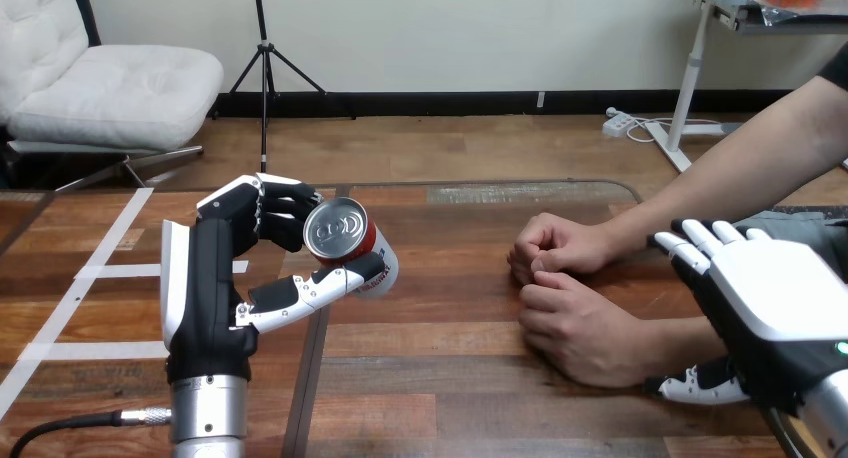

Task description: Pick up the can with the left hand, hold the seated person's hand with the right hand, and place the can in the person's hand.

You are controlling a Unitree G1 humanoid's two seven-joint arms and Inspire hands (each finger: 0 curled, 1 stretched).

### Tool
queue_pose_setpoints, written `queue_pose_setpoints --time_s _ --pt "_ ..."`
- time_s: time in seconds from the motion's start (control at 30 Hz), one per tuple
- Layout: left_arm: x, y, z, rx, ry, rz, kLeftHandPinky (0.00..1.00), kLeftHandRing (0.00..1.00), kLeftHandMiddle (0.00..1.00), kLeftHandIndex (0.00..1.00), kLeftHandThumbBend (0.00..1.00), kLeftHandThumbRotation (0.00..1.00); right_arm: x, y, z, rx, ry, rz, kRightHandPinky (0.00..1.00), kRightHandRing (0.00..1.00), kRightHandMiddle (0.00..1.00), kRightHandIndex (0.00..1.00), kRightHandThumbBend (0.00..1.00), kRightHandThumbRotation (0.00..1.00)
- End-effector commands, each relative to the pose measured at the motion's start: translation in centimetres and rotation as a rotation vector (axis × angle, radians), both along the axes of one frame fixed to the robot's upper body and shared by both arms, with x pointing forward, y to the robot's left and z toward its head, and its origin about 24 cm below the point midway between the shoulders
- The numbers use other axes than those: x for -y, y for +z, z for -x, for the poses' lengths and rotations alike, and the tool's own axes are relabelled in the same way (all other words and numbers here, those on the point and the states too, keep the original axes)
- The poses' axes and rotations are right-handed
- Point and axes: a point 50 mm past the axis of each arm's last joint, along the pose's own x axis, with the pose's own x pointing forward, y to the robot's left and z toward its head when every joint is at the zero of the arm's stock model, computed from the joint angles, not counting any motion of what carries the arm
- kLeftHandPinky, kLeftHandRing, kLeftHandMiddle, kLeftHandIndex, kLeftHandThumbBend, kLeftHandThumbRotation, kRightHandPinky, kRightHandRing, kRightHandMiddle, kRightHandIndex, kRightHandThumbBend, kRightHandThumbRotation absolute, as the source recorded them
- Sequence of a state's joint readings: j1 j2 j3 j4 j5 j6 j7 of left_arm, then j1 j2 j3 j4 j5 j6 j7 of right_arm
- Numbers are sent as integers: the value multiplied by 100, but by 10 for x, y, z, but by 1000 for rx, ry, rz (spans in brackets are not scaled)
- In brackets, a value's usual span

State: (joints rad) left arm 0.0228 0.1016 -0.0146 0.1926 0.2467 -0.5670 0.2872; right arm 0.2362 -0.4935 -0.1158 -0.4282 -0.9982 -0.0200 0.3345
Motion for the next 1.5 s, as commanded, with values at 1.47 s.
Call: queue_pose_setpoints --time_s 1.47 --pt "-1 26 -11 129 3 19 38 41 44 43 73 0 -1 -2 -52 -181 62 207 99 91 88 84 76 29"
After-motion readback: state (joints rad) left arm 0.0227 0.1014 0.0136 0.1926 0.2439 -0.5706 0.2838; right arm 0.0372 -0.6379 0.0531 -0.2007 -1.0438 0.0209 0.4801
